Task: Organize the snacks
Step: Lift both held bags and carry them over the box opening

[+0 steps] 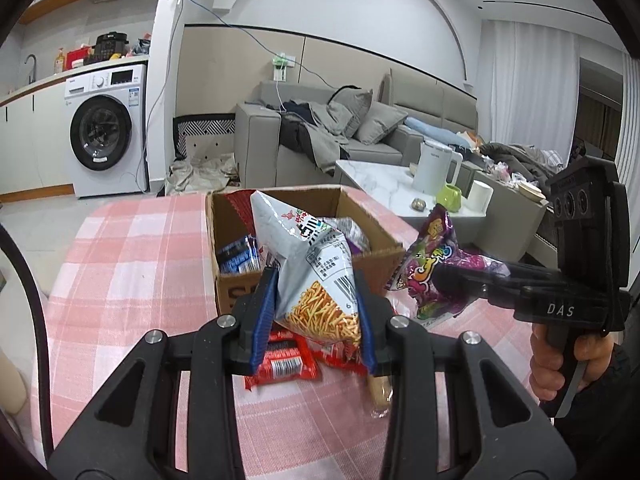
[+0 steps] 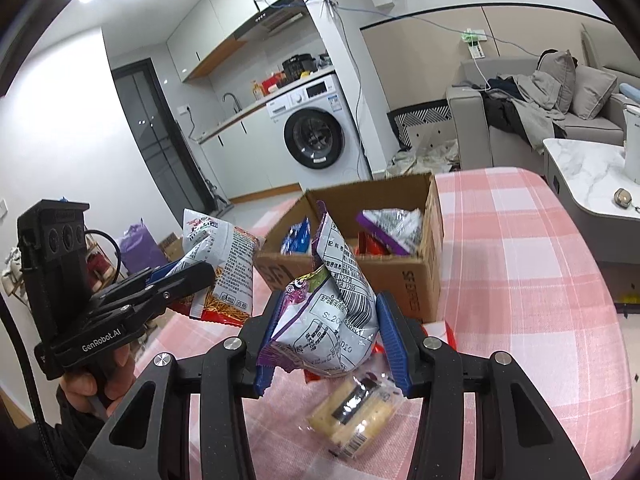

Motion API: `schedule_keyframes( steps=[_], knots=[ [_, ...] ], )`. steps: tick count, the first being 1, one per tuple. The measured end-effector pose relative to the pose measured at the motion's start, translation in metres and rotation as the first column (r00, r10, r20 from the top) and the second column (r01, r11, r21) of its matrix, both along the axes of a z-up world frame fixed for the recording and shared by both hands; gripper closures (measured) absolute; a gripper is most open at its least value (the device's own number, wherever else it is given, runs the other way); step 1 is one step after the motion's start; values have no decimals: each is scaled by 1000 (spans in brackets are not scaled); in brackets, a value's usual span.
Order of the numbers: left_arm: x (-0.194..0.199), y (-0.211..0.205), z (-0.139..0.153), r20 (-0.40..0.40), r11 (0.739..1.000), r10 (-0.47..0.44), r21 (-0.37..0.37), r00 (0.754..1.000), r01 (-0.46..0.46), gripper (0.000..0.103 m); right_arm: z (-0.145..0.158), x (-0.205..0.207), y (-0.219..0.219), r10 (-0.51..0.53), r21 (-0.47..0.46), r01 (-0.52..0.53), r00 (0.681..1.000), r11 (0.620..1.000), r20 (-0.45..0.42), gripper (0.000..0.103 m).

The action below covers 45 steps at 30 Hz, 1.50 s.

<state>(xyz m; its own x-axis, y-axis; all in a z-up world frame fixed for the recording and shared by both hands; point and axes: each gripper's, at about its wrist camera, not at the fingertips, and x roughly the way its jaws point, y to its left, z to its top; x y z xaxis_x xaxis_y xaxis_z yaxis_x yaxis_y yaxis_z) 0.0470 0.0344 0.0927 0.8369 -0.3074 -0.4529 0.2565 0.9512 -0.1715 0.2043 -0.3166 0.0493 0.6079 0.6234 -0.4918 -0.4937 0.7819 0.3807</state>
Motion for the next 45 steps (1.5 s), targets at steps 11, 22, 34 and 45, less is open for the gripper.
schedule_keyframes(
  steps=[11,22,34,45],
  knots=[
    [17,-5,29,28,1000,22,-4,999,-22,70,31,11,10,-36,12,35,998,999,49,57],
    [57,-8,44,36,998,65,9,997,-65,70,50,29,20,-64,50,61,996,997,58,57],
    [119,-11,36,9,994,102,30,995,-102,70,44,59,31,-70,72,68,997,995,27,57],
    [158,-28,8,-27,991,102,85,994,-100,70,28,88,44,-59,59,60,998,996,-19,57]
  ],
)
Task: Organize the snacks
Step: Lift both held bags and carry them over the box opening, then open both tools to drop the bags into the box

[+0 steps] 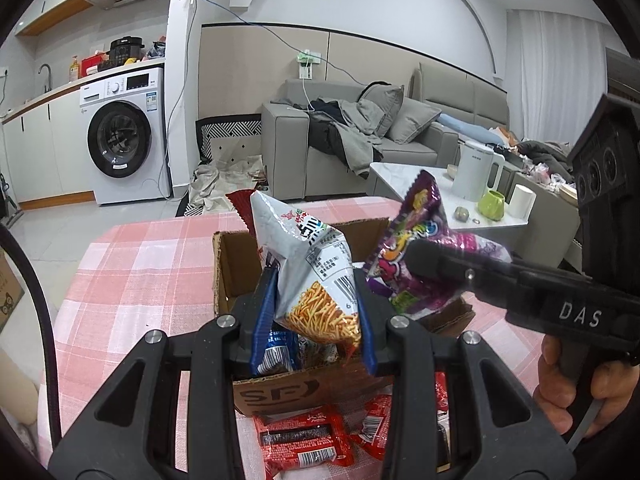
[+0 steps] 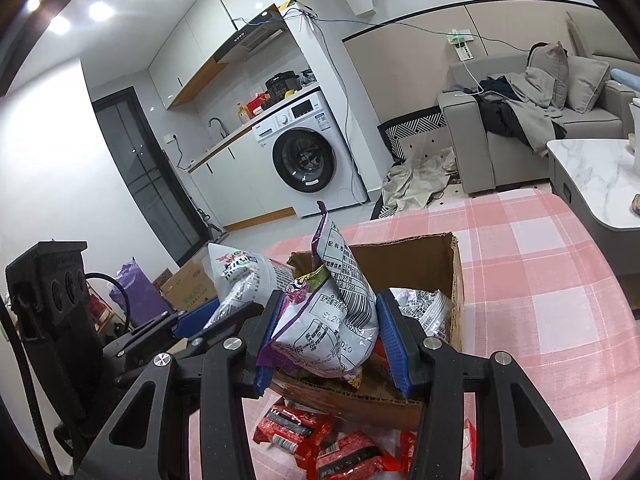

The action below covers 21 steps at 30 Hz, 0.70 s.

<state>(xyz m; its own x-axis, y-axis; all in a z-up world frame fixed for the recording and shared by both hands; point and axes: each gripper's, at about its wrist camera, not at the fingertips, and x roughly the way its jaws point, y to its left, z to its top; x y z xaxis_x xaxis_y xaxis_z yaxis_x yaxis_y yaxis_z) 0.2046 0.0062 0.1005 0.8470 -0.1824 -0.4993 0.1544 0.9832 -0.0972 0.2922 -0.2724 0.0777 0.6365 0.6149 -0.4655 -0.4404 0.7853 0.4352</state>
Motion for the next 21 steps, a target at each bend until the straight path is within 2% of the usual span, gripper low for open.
schedule_keyframes(
  steps=[5,21],
  knots=[
    [13,-4,-17,-26,1000,0,14,1000,0,70,-13,16,5,6,-9,-7,999,1000,-40,57],
    [39,-7,-45,-50,1000,6,30,999,-5,70,-44,44,2,-45,-63,39,995,997,-93,56]
  ],
)
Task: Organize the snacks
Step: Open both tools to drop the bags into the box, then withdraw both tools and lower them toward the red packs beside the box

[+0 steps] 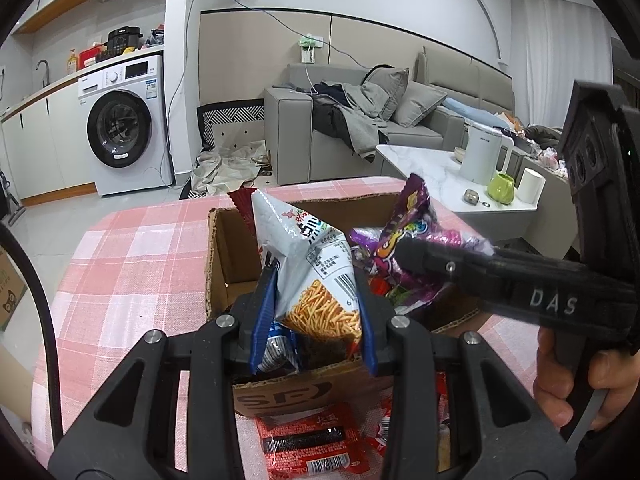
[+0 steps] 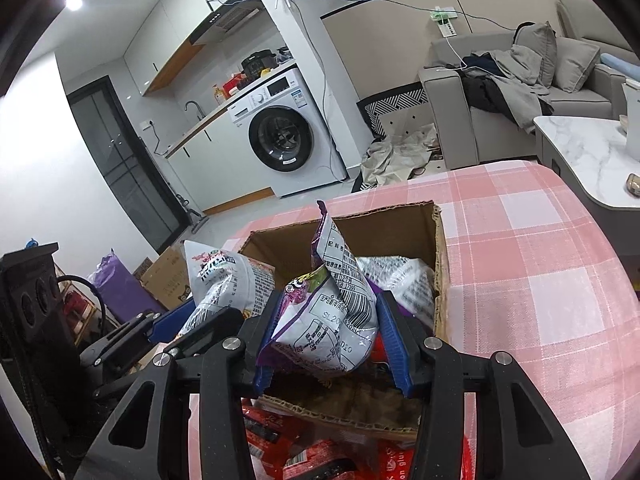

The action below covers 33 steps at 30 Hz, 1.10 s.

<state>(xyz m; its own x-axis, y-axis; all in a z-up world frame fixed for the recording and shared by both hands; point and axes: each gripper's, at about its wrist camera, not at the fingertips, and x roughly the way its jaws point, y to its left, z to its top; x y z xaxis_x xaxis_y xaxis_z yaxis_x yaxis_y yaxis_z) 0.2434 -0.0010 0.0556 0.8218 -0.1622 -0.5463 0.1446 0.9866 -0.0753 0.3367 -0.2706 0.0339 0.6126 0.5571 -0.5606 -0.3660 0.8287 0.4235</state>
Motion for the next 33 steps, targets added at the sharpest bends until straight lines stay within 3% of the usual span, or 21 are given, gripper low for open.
schedule_keyframes(
  steps=[7,14,17,19,21,24,27,29,33],
  knots=[
    [11,8,-20,-42,1000,14,-19,999,-15,70,0,1,3,4,-56,-4,1000,998,-2,56],
    [1,10,-15,-32,1000,8,-9,999,-8,70,13,-9,-1,24,-47,-22,999,999,43,51],
    [-9,11,-9,-23,1000,12,-1,1000,-12,54,17,-13,-4,21,-58,-18,998,998,56,46],
    [-16,13,-4,-13,1000,23,5,1000,-22,32,19,-18,-8,18,-53,-15,998,998,60,39],
    [-25,16,0,1,1000,29,10,1000,-29,21,21,-23,-13,16,-46,-13,998,999,62,26],
    [-40,18,5,6,999,26,20,1000,-26,19,21,-28,-19,18,-27,-17,999,999,51,8],
    [-56,17,8,10,999,34,39,999,-34,13,22,-35,-24,24,-16,-23,999,1000,49,1],
    [-69,17,9,20,998,39,46,999,-40,2,22,-44,-27,23,-12,-23,998,1000,62,1],
    [-93,18,6,22,998,35,47,999,-36,1,20,-56,-32,18,-12,-17,997,1000,69,0]
  ],
)
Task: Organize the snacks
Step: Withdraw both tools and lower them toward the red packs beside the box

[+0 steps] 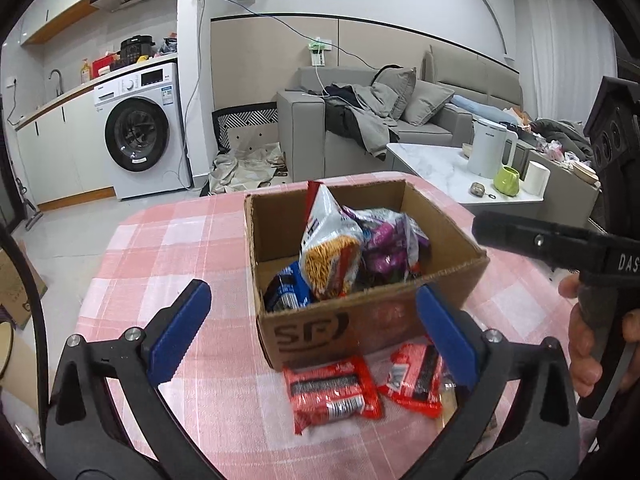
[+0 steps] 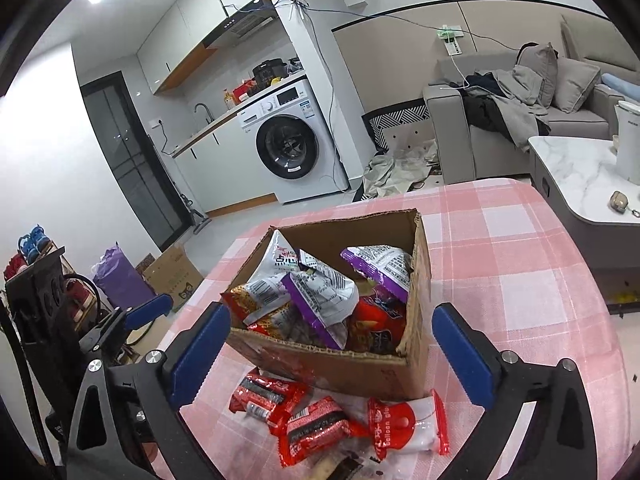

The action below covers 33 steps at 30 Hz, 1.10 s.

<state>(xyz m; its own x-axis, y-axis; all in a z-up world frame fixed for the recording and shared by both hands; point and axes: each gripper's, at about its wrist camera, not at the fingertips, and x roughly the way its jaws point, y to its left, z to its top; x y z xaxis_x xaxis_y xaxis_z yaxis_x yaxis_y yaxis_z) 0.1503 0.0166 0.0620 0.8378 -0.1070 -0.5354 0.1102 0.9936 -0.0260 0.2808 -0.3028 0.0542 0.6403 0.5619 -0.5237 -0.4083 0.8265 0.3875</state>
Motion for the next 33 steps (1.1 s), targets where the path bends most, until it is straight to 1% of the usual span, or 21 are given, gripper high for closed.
schedule_keyframes(
  steps=[5,8,16,21,24,33],
  knots=[
    [-20,0,-3,-2,1000,3,2,1000,-3,1,-5,-11,-7,8,5,-8,1000,1000,-14,0],
    [-31,0,-5,-10,1000,0,-9,1000,-1,1,-8,-18,-9,6,-11,-6,1000,1000,-23,0],
    [-45,10,-14,-43,1000,13,-16,999,-14,1,-17,-34,-13,-3,-88,1,1000,996,-28,0],
    [-43,12,-24,-76,999,22,-22,997,-24,1,-24,-41,-9,14,-144,-19,999,989,-35,0],
    [-38,11,-28,-89,1000,28,-11,996,-29,1,-29,-41,-8,23,-160,-29,999,987,-43,0],
    [-29,11,-44,-126,1000,30,-6,992,-31,1,-45,-30,-13,-13,-193,-6,995,981,-99,0]
  ],
)
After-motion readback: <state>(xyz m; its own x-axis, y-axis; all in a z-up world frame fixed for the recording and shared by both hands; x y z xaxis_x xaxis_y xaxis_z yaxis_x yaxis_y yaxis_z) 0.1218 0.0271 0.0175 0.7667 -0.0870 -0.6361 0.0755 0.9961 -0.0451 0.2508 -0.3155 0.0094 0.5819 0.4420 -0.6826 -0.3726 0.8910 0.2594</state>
